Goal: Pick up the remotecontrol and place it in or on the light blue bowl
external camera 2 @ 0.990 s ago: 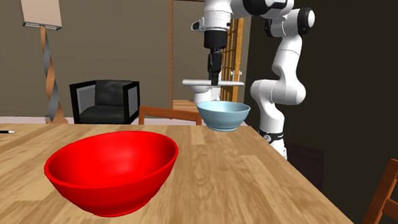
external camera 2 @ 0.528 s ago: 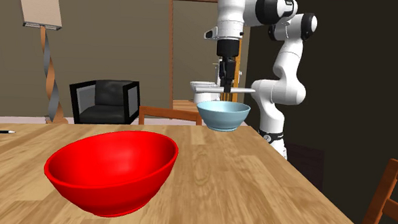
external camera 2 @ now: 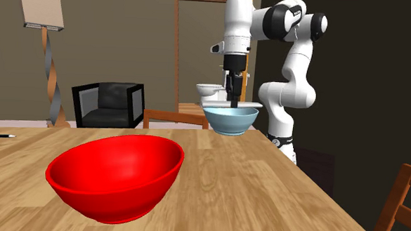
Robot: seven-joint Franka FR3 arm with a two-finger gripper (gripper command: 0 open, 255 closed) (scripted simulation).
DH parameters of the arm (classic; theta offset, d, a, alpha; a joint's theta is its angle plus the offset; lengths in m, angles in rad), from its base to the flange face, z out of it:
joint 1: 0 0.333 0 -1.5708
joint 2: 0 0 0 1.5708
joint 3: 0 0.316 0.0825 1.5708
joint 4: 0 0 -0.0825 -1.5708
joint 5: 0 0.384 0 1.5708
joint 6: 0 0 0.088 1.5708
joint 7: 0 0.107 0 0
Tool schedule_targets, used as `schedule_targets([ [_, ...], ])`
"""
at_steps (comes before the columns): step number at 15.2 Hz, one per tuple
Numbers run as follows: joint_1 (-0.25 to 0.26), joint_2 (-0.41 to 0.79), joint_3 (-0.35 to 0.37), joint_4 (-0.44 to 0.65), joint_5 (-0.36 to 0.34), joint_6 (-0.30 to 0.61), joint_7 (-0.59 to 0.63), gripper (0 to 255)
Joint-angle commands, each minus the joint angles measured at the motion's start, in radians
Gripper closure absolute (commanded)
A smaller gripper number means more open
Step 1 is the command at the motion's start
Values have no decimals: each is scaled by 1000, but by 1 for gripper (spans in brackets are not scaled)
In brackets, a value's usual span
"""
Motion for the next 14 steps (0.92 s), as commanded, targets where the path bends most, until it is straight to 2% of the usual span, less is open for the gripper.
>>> schedule_targets([
  [1, -1, 5, -2, -22, -1, 27, 0, 255],
  [8, -1, 5, -2, -22, -1, 27, 0, 255],
  [9, -1, 6, -1, -21, -1, 27, 0, 0],
  [14, -1, 5, -2, -22, -1, 27, 0, 0],
])
